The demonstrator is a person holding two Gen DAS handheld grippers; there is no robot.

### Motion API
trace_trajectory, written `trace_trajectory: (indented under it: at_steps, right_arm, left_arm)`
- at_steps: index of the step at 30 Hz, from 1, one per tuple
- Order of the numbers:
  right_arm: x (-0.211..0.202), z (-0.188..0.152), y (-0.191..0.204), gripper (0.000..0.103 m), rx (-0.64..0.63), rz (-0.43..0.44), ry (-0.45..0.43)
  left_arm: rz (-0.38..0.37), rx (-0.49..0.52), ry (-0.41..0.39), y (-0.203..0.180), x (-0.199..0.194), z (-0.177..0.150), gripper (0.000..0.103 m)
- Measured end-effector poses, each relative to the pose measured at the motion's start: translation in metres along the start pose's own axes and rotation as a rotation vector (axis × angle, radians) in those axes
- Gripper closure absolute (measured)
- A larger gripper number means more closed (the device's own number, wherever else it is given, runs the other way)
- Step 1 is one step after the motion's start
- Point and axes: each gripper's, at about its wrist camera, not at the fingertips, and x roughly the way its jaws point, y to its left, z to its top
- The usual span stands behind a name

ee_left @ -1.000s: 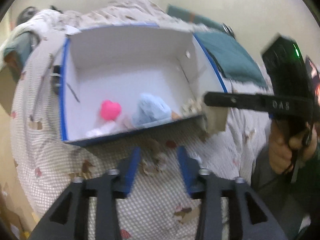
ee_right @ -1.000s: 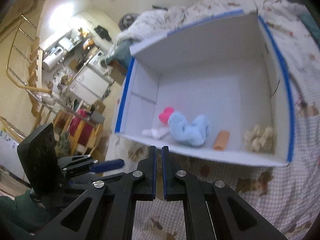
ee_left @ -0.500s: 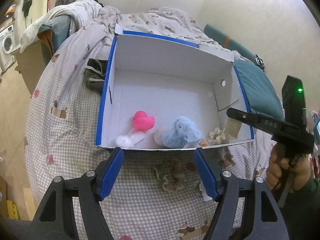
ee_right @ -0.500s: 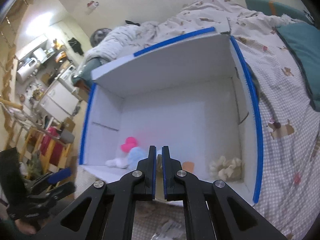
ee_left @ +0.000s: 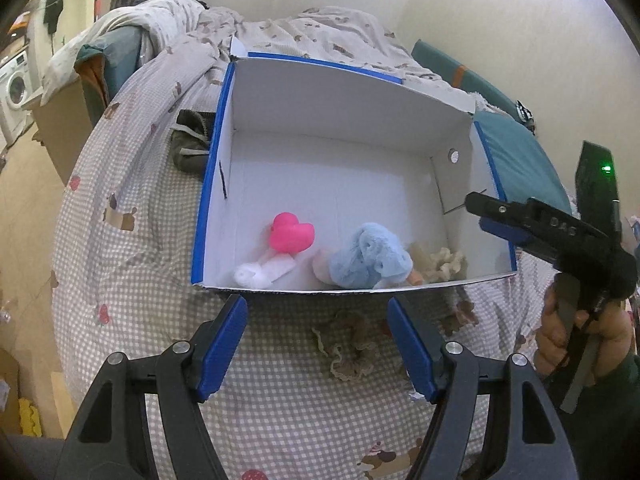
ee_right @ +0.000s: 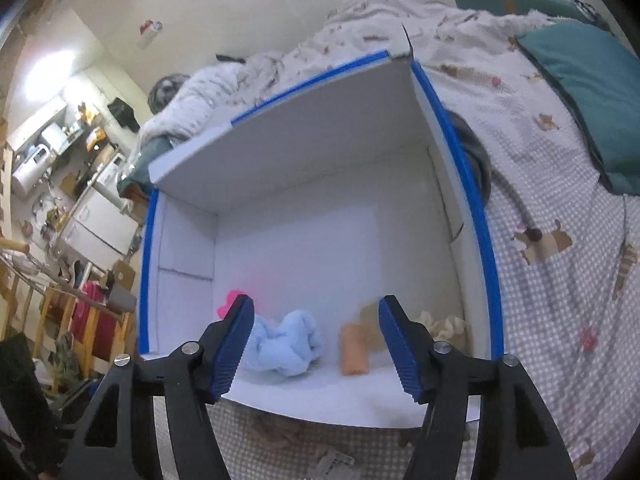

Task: Organize soft objects
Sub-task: 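Move both tools down toward the plastic bag and lace scrunchie on the bed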

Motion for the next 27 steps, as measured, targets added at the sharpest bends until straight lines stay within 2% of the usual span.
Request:
trace_trajectory:
  at_steps: [10, 22, 27]
  right_arm:
    - [-0.014, -0.016, 0.016, 0.035, -0.069, -0.024, 0.006]
    - [-0.032, -0.053, 0.034, 0.035, -0.143, -0.056, 0.033]
    - [-0.036, -0.069, 0.032, 0.035, -0.124, -0.05, 0.058]
  left_arm:
    - [0.002, 0.035, -0.011, -0.008, -0.006, -0.005, 0.033]
    - [0.031, -0.009, -0.045, 0.004, -0.02, -0.011, 0.033]
    - [0.037, -0.026, -0.037, 0.005, -0.02, -0.016, 0.033]
